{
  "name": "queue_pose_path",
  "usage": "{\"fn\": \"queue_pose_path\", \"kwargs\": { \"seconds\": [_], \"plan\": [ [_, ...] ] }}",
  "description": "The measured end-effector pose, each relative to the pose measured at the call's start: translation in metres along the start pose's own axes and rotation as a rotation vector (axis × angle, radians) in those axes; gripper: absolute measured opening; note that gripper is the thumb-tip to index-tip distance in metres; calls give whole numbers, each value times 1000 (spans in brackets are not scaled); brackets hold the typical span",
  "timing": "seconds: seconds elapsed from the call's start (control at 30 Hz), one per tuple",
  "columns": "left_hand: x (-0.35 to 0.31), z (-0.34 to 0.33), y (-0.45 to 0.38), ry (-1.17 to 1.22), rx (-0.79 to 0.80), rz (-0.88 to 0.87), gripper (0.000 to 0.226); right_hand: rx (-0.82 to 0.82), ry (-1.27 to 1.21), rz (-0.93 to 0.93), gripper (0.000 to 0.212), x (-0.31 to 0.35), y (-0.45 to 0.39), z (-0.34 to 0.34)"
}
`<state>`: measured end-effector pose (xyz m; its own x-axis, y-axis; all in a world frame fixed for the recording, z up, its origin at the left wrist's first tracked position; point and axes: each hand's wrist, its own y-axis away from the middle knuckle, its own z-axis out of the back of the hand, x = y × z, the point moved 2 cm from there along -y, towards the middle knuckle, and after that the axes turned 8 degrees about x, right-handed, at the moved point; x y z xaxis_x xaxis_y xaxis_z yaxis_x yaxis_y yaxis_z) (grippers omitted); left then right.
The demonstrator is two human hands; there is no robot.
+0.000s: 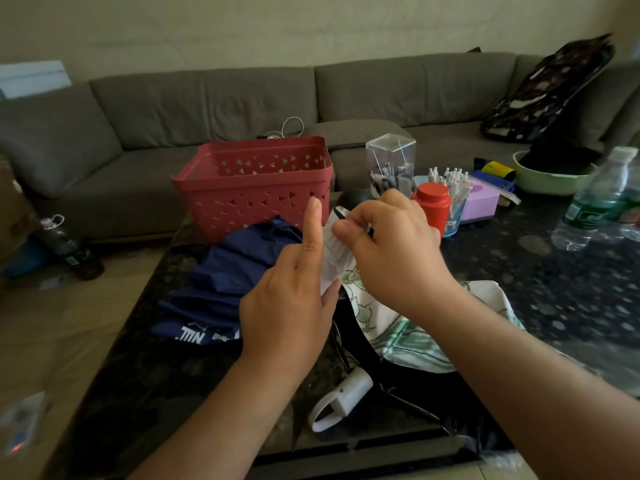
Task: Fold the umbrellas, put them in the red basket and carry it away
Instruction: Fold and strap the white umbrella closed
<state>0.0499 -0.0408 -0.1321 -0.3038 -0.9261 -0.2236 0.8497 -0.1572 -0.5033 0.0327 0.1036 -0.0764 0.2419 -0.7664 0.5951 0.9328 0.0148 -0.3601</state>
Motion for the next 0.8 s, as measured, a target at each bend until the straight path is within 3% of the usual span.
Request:
{"fn": "queue_pose_path", "kwargs": {
  "seconds": [0.37,0.5,0.67,0.8],
  "plan": [
    [-4,0,-4,-20,5,38,123,-201,114,43,27,1,-2,7],
    [-6,-3,-2,-47,39,18,128,-179,215,64,30,-2,-5,5],
    [-10,-1,-3,-11,-25,-12,127,-325,218,147,27,-8,-6,1],
    [-3,4,-6,35,-13,-9,122,-301,56,316,22,-16,-11,9]
  ]
}}
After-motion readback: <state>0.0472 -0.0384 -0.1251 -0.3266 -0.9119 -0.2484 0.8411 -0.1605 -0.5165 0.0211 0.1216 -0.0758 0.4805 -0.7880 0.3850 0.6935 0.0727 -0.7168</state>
